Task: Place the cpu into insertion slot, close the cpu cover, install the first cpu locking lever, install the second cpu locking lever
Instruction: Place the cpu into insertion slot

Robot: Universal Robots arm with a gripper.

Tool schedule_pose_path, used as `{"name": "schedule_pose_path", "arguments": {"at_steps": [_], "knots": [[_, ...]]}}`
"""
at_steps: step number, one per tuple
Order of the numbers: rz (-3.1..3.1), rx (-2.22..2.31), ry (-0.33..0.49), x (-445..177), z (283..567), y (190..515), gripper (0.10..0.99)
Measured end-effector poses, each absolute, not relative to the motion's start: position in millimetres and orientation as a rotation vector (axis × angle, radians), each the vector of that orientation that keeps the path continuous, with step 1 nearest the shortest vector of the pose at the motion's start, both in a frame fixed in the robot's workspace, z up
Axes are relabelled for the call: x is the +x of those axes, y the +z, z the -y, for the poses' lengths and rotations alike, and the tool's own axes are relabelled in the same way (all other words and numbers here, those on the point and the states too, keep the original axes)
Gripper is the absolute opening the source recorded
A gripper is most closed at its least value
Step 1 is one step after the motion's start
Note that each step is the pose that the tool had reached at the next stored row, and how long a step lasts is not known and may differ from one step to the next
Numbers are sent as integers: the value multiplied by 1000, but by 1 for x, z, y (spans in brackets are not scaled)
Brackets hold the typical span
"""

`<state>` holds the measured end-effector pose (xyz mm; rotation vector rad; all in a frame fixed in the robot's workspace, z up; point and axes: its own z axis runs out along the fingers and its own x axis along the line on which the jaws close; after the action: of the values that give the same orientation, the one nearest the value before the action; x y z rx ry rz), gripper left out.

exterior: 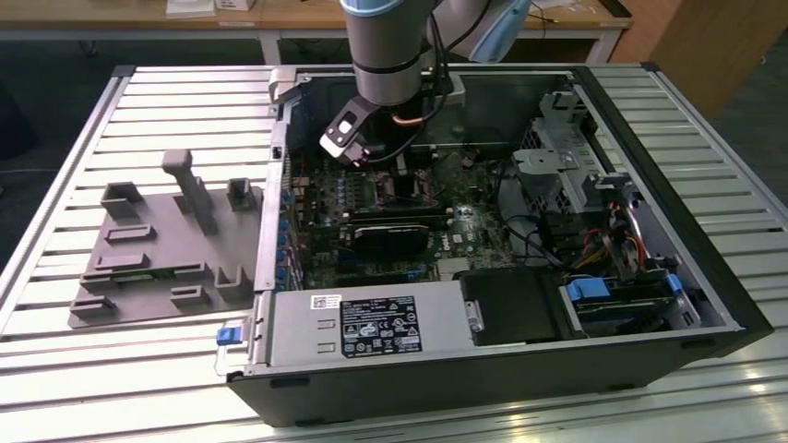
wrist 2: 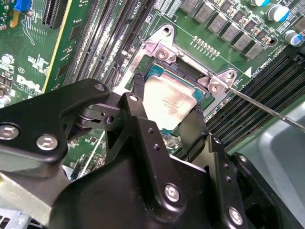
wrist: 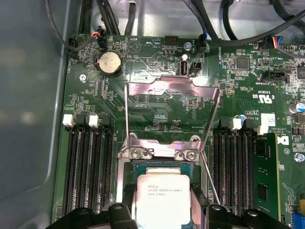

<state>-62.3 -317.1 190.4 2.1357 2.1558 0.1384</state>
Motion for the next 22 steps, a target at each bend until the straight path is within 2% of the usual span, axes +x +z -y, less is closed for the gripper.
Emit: {"name": "schedule_pose_path", "arguments": {"at_steps": [11, 13, 14, 22], "knots": [[-2156, 2136, 140, -62, 317, 190, 537], [-2155, 2136, 141, -62, 317, 190, 545], [-2155, 2136, 141, -62, 317, 190, 608], [-2155, 2136, 139, -63, 317, 194, 608]]}}
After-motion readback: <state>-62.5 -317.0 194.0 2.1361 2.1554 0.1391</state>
